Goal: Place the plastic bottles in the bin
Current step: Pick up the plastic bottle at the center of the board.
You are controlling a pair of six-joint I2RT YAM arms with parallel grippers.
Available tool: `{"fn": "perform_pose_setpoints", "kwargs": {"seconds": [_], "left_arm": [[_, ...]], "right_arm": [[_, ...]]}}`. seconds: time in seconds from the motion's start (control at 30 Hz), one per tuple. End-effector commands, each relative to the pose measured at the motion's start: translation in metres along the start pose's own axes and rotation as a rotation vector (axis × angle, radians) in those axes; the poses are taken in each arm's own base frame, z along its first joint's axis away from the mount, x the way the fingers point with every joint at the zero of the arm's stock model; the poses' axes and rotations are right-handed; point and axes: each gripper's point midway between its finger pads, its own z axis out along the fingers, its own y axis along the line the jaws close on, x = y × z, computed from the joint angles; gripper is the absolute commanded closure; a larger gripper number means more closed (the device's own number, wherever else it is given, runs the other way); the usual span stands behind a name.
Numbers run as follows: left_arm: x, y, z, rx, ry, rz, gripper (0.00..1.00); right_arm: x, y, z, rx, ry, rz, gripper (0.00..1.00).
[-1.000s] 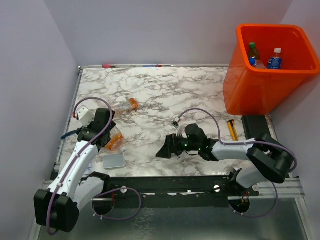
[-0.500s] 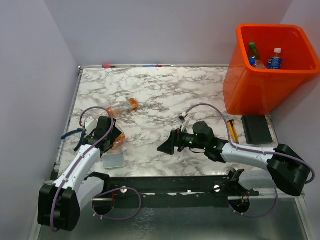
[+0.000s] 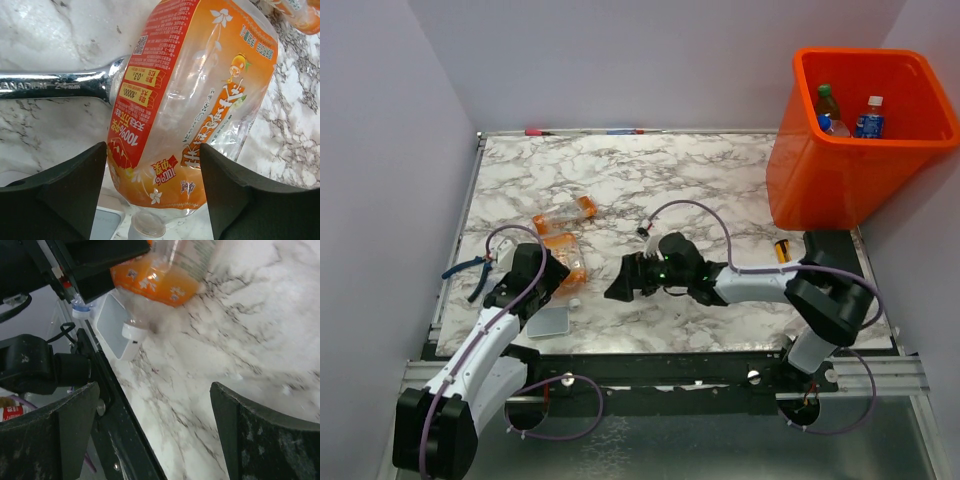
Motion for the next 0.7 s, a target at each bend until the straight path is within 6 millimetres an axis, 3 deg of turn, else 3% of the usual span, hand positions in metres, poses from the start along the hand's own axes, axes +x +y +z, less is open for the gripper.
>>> {"fn": "perform_pose_setpoints", "kwargs": {"seconds": [0.0,0.17,0.37,0.67], "left_arm": [[0.013,-0.01,-0.001,0.06,0.042,-0.019,0.27],[0.016,-0.015,-0.002,0.089,0.042,-0.041,0.29],[0.019,-0.017,-0.002,0.11,0.035,-0.056,0.31],[0.018,-0.017,-0.004,0.12,0.015,-0.051,0.31]], "right_arm": [[-0.002,0.012,0.044,-0.019,0.019,0.021,0.04],[0.01,0.008,0.071,-0.003,0.057,0.095,0.05],[0.028,0.0,0.078,0.016,0.087,0.161,0.09],[0.035,0.011,0.099,-0.035,0.113,0.224,0.19]]}}
